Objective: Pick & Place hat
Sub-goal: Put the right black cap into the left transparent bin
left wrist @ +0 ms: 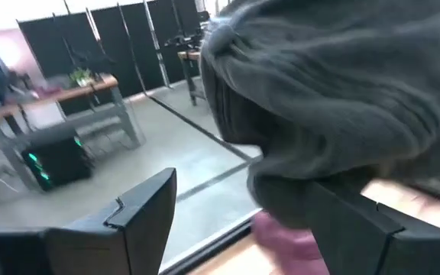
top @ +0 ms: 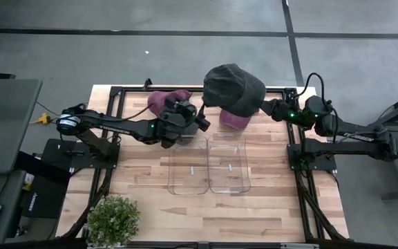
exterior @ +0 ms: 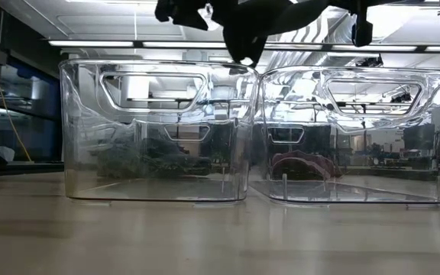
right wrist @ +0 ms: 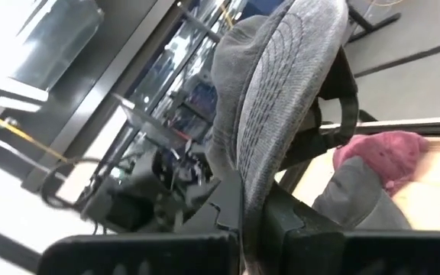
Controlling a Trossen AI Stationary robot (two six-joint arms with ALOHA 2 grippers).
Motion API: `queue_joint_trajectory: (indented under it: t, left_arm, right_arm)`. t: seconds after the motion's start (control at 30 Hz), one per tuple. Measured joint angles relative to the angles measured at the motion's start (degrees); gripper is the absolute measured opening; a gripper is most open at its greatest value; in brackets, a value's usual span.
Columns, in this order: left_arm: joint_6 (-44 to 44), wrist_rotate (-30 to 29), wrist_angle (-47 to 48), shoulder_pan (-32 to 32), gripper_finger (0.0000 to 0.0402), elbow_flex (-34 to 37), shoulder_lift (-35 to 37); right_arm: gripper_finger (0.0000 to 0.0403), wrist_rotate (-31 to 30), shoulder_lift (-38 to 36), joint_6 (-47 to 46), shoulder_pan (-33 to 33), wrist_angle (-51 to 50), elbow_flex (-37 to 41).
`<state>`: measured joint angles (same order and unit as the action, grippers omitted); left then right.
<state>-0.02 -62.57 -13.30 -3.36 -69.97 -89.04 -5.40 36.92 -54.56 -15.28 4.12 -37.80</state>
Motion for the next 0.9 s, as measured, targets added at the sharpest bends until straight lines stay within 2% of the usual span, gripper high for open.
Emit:
queue_joint_trajectory:
  t: [0.13, 0.27, 0.3, 0.37, 0.43, 0.77, 0.9]
  left_arm:
    - [-10.23, 7.65, 4.23, 0.48, 0.0268, 0.00, 2.47]
    - [-24.68, 24.94, 14.31, 2.45, 0.0268, -0.04, 6.25]
    - [-27.23, 28.09, 15.45, 3.25, 0.0268, -0.05, 6.54]
    - [-30.22, 30.52, 16.85, 4.65, 0.0268, -0.13, 6.49]
    - [-30.76, 31.33, 17.33, 6.08, 0.0268, 0.02, 6.34]
    - [-31.82, 51.89, 9.95, 11.80, 0.0268, -0.02, 6.38]
    - [-32.33, 56.18, 8.52, 12.13, 0.0268, -0.02, 6.38]
  right_arm:
    - [0.0005, 2.69, -0.63, 3.06, -1.75, -0.07, 0.00]
    - [0.0007, 6.81, -0.82, 3.66, -4.64, -0.04, 0.00]
    - [0.0008, 8.09, -0.83, 3.63, -5.35, -0.09, 0.00]
    - [0.0008, 10.33, -0.89, 3.64, -6.51, -0.07, 0.00]
    - [0.0006, 12.05, -0.89, 3.69, -7.37, -0.05, 0.00]
    - [0.0011, 17.93, -0.93, 4.06, -11.04, 0.07, 0.00]
    - [0.0005, 18.59, -0.91, 4.03, -12.00, 0.06, 0.00]
